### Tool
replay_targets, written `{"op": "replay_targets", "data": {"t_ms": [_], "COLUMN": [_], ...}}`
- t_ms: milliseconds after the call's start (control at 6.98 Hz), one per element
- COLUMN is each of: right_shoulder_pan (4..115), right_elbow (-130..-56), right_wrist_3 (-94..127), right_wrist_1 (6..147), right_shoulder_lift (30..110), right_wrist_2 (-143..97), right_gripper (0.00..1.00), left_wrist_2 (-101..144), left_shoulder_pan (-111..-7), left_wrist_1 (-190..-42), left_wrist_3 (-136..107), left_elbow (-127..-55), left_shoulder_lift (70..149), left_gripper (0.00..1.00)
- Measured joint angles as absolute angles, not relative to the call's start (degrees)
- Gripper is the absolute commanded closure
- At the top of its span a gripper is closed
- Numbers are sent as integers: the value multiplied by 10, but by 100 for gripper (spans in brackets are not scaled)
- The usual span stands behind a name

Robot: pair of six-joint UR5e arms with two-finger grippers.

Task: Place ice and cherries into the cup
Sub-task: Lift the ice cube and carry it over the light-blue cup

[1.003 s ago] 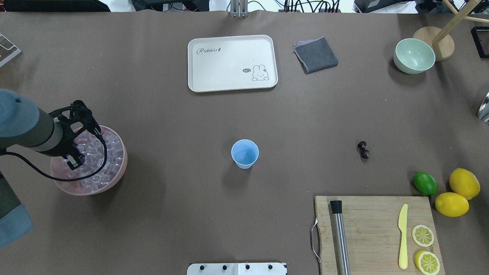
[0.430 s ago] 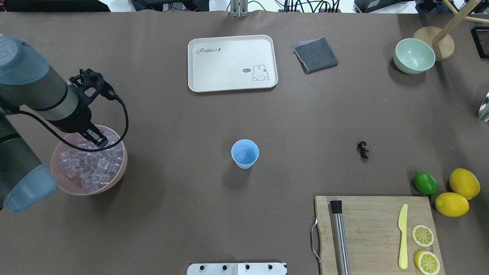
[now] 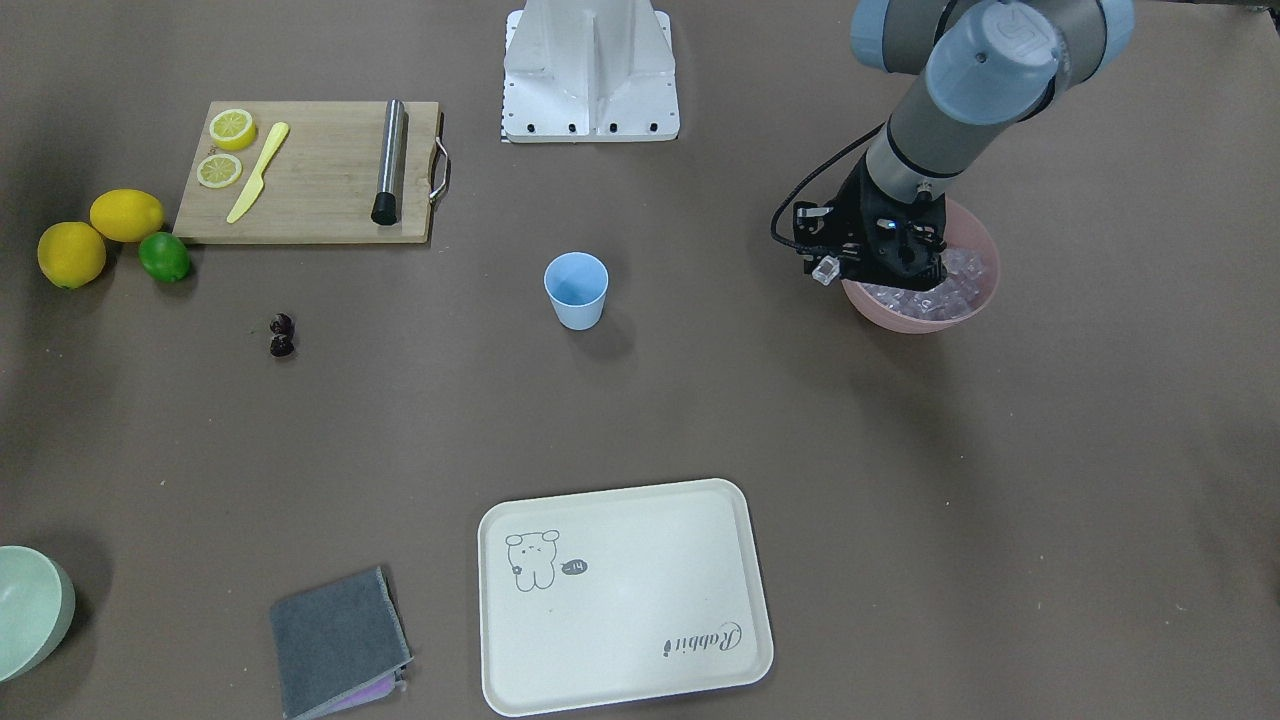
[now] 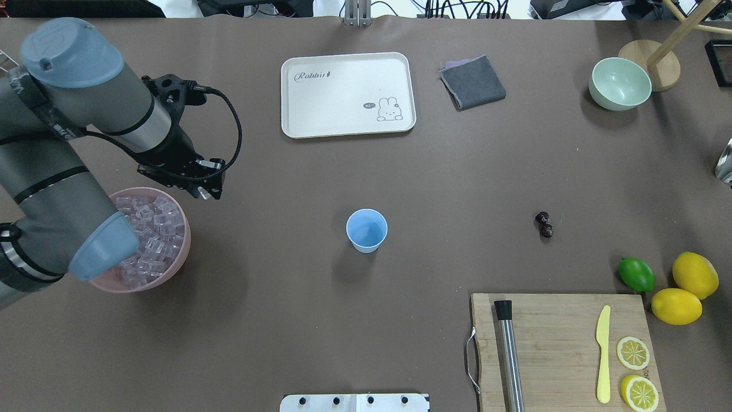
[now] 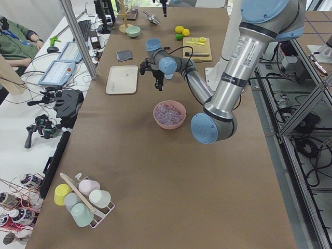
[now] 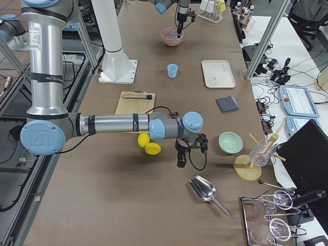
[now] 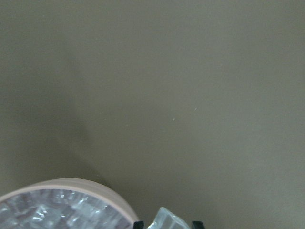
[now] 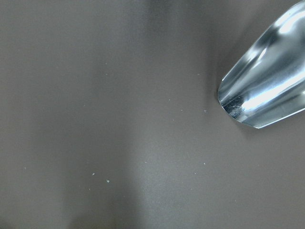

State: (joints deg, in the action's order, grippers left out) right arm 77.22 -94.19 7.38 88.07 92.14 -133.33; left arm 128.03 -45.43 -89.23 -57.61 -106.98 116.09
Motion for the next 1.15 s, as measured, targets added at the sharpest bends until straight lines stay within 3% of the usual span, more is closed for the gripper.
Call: {"op": "replay_targets", "data": {"t_ms": [430,1147], "right_shoulder_pan": [766,761], "right_elbow": [-942,-943], "right_wrist_3": [74,73], "right_wrist_1": [880,880], "right_shoulder_lift": [918,917], "right_wrist_2": [-1332,-1333], "right_gripper": [0,0], "left_wrist_2": [1292,1224], "left_shoulder_pan": [-431,-328], "left_wrist_1": [-1157,-1246], "left_wrist_3": [-939,-1212], "left_elbow": [-955,-922], "left_shoulder_lift": [1190,1276], "left_gripper": [89,89]}}
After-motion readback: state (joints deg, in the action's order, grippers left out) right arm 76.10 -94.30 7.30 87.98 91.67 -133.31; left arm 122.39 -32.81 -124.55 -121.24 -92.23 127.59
